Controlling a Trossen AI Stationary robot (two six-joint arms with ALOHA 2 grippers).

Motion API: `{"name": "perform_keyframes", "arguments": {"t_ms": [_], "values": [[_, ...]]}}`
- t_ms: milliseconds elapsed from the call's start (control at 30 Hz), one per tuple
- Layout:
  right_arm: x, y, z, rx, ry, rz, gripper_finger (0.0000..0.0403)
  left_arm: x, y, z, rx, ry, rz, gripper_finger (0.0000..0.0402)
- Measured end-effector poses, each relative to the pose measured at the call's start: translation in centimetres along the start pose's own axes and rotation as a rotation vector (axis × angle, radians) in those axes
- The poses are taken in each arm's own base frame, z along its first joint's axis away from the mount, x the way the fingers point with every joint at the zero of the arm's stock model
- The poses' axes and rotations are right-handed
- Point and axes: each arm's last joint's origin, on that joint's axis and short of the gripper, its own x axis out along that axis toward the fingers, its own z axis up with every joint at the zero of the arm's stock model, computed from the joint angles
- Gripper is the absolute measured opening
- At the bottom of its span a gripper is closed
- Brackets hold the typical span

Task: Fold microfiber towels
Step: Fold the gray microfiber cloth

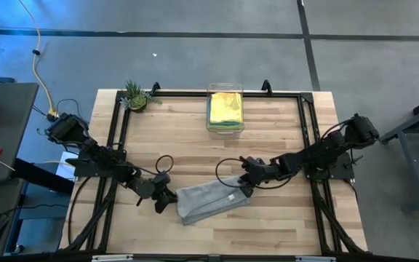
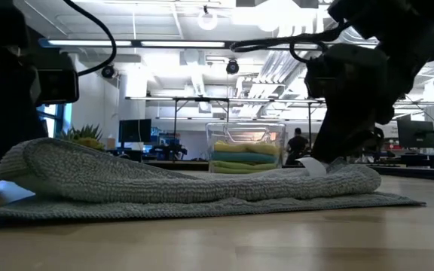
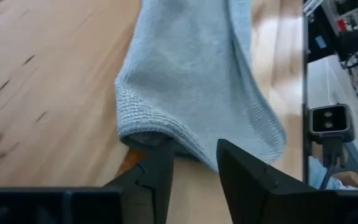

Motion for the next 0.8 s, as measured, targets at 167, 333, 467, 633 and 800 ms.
{"name": "perform_keyframes", "arguments": {"t_ms": [167, 333, 467, 633, 800], "values": [[0.0, 0.1, 0.1, -0.039, -0.022, -0.001, 0.0047, 0.0, 0.0, 0.1, 0.036, -0.036, 0.017, 0.0080], [0.0, 0.0, 0.2, -0.073, -0.062, -0.037, 0.0004, 0.0, 0.2, 0.5, 0.083, -0.131, 0.072, 0.0031], [0.0, -0.1, 0.3, -0.095, -0.081, -0.056, 0.0006, 0.0, 0.3, 0.7, 0.111, -0.202, 0.112, 0.0005], [0.2, -1.2, 1.3, -0.143, -0.094, -0.120, 0.0003, 0.0, 0.3, 0.7, 0.177, -0.190, 0.114, 0.0007], [0.4, -2.9, 3.2, -0.237, -0.113, -0.169, 0.0001, -0.2, 0.1, 0.7, 0.192, -0.172, 0.089, 0.0011]]}}
